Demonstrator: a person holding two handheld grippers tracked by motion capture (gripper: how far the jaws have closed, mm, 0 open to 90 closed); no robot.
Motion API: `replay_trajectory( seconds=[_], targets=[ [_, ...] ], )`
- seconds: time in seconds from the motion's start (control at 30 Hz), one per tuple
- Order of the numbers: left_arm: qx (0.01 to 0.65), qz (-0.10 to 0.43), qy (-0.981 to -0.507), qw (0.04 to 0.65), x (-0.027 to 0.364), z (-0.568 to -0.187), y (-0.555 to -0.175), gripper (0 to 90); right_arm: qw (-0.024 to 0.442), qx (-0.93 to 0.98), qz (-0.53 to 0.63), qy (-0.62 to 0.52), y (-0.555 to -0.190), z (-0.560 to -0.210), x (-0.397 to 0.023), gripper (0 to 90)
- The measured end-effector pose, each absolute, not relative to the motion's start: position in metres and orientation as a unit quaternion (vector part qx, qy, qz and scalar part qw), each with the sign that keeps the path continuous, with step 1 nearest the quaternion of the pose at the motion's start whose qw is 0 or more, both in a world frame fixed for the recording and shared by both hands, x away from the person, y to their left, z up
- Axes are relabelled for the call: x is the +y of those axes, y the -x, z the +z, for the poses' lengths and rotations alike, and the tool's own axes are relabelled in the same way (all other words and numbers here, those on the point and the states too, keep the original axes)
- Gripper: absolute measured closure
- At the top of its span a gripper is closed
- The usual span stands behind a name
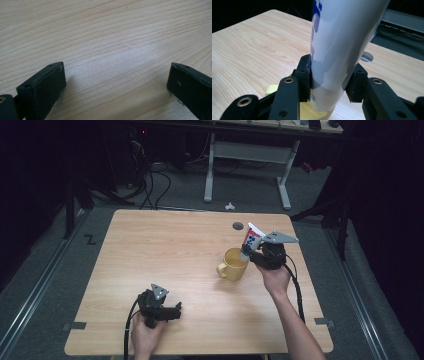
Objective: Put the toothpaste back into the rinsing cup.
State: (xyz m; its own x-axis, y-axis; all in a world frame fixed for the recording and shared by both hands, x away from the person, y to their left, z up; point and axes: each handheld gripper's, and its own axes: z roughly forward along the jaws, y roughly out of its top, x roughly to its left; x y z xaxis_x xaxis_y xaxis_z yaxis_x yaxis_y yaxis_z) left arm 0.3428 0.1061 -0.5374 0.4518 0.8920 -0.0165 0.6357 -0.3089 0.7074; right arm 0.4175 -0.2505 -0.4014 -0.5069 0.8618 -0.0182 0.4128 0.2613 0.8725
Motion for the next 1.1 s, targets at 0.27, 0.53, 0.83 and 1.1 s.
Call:
replay_trajectory(
  seconds=[0.27, 0.53, 0.83, 1.1],
  targets=[
    [0.486, 0.194, -0.785, 0.33, 0.1061, -0.5374, -0.3428, 2.2, 0.261, 0.749, 0.435, -0.425, -0.4207, -0.4016, -0.2502, 61.8],
    [0.486, 0.194, -0.785, 0.33, 0.1061, -0.5374, -0.3427, 2.2, 0.268, 0.748, 0.43, -0.428, -0.4224, -0.4013, -0.2498, 61.8],
    [0.486, 0.194, -0.785, 0.33, 0.1061, -0.5374, -0.3427, 2.2, 0.268, 0.747, 0.433, -0.428, -0.4232, -0.4017, -0.2507, 61.8],
    [0.487, 0.194, -0.785, 0.33, 0.1061, -0.5374, -0.3427, 2.2, 0.27, 0.749, 0.43, -0.426, -0.4234, -0.4014, -0.2484, 61.8]
  ],
)
